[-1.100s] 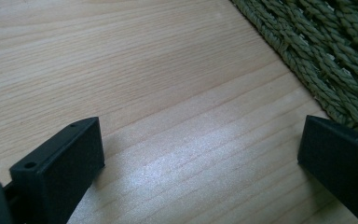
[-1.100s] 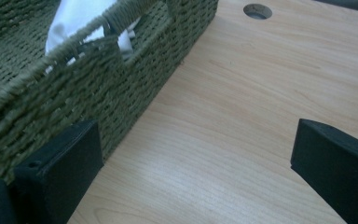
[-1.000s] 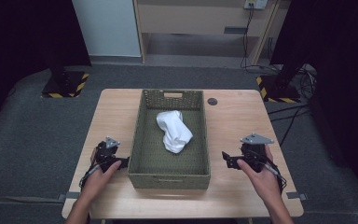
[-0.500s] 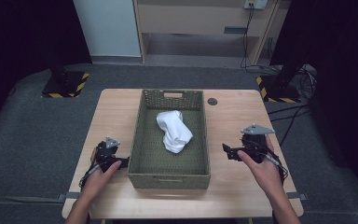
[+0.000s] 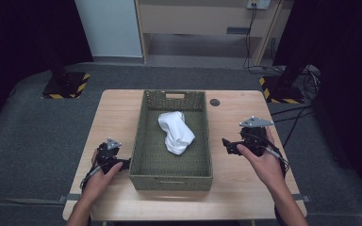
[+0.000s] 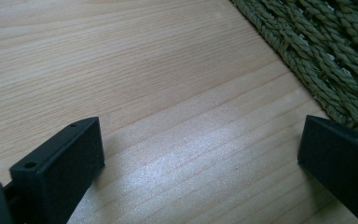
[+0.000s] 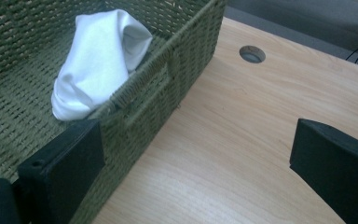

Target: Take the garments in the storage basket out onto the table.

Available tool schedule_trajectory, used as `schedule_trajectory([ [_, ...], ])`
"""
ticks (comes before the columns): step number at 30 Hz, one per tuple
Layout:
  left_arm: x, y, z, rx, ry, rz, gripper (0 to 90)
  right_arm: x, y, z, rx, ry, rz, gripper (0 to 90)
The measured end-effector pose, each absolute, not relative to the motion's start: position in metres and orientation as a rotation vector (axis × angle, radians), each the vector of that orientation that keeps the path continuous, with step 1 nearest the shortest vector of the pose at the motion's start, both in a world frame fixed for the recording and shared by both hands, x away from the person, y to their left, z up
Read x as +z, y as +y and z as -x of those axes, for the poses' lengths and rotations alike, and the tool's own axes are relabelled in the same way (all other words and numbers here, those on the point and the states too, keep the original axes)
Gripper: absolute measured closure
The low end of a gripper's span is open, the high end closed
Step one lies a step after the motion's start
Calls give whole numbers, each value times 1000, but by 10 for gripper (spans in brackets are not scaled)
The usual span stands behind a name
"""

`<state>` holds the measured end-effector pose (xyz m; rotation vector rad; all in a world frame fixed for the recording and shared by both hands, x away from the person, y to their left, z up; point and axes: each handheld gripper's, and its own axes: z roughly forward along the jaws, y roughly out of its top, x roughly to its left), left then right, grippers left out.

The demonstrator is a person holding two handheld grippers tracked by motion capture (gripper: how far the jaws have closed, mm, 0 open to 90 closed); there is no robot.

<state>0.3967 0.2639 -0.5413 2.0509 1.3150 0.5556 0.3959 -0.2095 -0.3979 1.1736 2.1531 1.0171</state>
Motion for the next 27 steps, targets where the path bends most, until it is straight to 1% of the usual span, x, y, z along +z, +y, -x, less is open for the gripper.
schedule_trajectory([
  [16,-541,264,-397,556,1315,-2051,0,-380,-186,-424,1012,2179,-1125,30],
  [27,-541,264,-397,556,1315,-2051,0,-375,-165,-448,1016,2198,-1112,40],
])
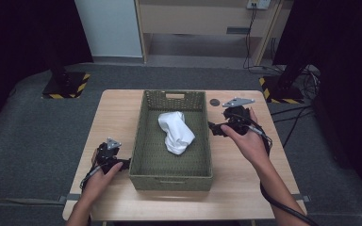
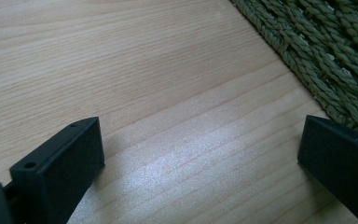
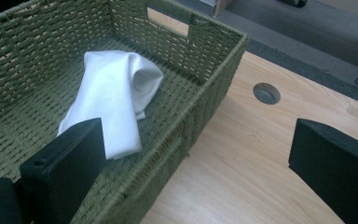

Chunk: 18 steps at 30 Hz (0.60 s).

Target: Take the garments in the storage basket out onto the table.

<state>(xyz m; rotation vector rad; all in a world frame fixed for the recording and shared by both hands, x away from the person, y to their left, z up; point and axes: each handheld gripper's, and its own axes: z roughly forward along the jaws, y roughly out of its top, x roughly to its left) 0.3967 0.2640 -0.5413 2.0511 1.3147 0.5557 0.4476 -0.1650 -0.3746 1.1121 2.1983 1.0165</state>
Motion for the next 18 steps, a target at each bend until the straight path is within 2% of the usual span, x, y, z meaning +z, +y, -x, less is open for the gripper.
schedule_trajectory([
  [18,-541,264,-397,555,1314,-2051,0,-369,-123,-471,1011,2250,-1057,39],
])
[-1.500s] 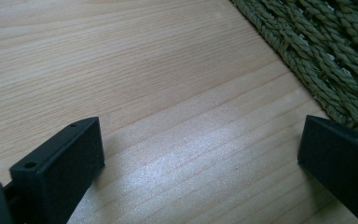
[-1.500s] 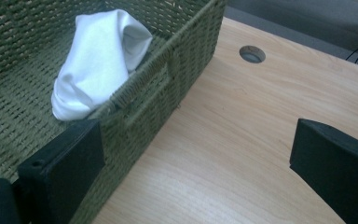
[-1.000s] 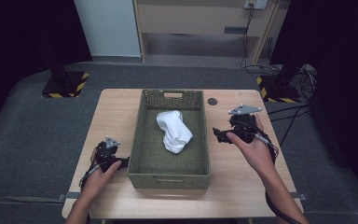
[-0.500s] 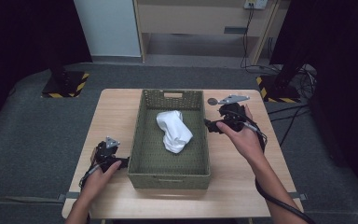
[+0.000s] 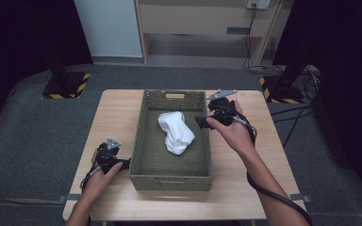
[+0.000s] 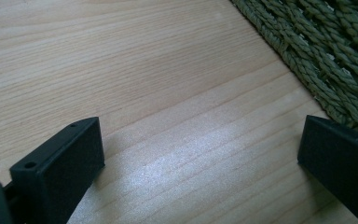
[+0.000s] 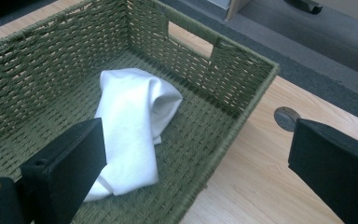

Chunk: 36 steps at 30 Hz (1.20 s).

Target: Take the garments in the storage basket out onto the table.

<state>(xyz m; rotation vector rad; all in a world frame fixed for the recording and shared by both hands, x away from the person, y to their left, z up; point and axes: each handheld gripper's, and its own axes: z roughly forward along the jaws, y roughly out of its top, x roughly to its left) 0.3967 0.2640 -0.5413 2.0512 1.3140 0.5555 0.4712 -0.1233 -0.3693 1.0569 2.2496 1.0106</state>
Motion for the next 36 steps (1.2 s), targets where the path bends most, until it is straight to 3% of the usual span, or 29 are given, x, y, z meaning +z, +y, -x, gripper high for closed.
schedule_trajectory([
  [36,-541,264,-397,555,1313,-2049,0,-389,-64,-525,990,2324,-1062,41],
])
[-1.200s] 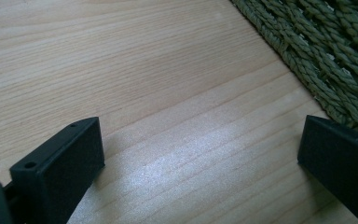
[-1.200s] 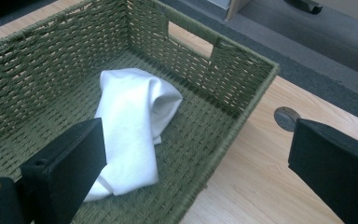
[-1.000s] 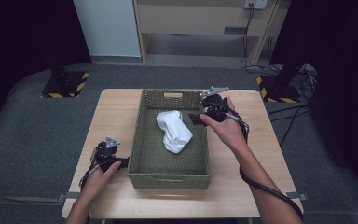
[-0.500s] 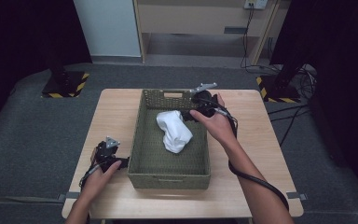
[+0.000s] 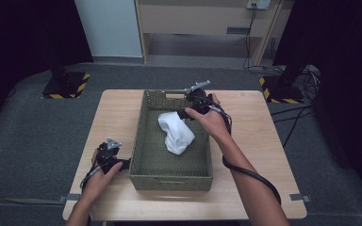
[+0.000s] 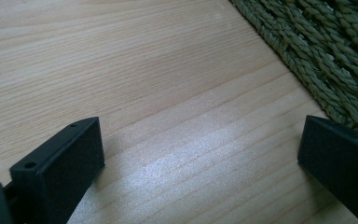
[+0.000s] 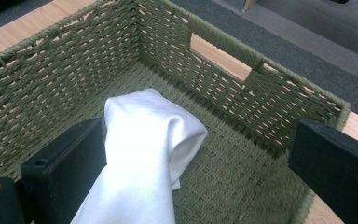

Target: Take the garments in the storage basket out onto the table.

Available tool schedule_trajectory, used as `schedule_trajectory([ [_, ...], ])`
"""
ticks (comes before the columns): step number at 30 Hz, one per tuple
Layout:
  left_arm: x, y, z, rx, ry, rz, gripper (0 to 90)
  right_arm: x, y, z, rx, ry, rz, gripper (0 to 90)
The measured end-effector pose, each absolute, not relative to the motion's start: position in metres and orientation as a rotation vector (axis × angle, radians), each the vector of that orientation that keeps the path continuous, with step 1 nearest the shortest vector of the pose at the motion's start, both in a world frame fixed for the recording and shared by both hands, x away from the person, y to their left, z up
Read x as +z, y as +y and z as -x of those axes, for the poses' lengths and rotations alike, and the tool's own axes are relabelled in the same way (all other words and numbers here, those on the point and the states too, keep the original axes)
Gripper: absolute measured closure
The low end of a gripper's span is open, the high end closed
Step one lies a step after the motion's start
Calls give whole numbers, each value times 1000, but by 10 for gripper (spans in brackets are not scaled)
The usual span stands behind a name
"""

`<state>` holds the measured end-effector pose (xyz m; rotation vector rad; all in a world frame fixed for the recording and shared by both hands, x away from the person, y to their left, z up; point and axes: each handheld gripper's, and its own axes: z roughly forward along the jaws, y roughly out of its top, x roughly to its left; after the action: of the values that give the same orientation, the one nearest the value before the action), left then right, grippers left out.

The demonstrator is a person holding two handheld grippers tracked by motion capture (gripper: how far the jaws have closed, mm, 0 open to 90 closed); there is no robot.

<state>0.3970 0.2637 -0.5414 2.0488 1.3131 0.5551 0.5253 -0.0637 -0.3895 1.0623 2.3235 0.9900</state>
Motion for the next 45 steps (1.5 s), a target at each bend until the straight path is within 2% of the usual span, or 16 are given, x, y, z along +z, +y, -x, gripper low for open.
schedule_trajectory([
  [23,-541,264,-397,554,1311,-2050,0,-416,-20,-531,984,2365,-1083,35],
  [45,-541,264,-397,555,1309,-2053,0,-451,-10,-525,959,2401,-1143,29],
])
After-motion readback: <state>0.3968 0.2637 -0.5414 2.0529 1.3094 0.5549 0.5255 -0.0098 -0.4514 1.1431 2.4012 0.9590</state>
